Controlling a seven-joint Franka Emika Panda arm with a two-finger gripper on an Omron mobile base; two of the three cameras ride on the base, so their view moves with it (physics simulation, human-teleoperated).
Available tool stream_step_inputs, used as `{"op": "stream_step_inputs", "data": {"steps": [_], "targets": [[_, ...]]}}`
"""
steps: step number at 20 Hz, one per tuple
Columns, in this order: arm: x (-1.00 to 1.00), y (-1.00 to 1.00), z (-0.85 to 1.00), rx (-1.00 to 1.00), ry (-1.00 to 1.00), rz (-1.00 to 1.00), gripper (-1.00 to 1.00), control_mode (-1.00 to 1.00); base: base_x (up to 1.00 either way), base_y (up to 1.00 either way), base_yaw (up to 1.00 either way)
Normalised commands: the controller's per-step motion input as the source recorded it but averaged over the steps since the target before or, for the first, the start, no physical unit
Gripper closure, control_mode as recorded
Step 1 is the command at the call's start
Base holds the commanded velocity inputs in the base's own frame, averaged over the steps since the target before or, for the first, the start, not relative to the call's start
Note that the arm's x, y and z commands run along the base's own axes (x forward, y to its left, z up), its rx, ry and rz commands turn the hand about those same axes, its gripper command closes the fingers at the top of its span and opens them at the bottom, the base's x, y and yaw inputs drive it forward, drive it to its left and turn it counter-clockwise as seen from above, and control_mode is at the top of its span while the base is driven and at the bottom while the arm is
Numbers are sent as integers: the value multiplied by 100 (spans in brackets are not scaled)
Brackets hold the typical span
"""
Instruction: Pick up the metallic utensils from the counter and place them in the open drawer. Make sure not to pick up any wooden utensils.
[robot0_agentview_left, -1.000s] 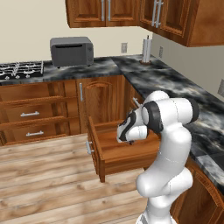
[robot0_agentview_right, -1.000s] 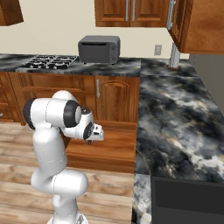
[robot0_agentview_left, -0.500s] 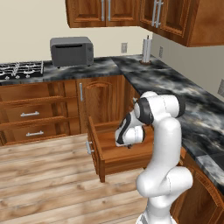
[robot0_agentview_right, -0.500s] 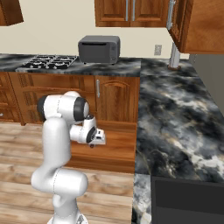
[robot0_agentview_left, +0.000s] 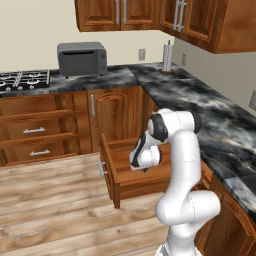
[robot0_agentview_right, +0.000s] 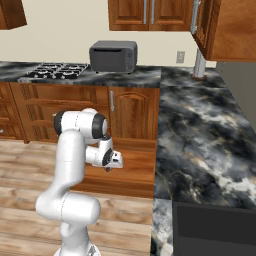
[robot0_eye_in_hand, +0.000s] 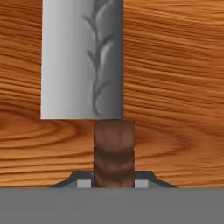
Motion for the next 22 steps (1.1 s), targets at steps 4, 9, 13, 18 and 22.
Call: {"op": "stream_step_inputs", "data": {"steps": [4, 9, 13, 18, 22], "targets": [[12, 2, -16, 0, 0, 0, -100, -100, 0, 0, 0], [-22, 0, 49, 0, 3, -6, -100, -100, 0, 0, 0], [-15, 3, 79, 0, 3, -4, -100, -100, 0, 0, 0], [-14, 0, 72, 0, 0, 0, -100, -100, 0, 0, 0], [-65, 0, 83, 1, -9, 0, -100, -100, 0, 0, 0]]}}
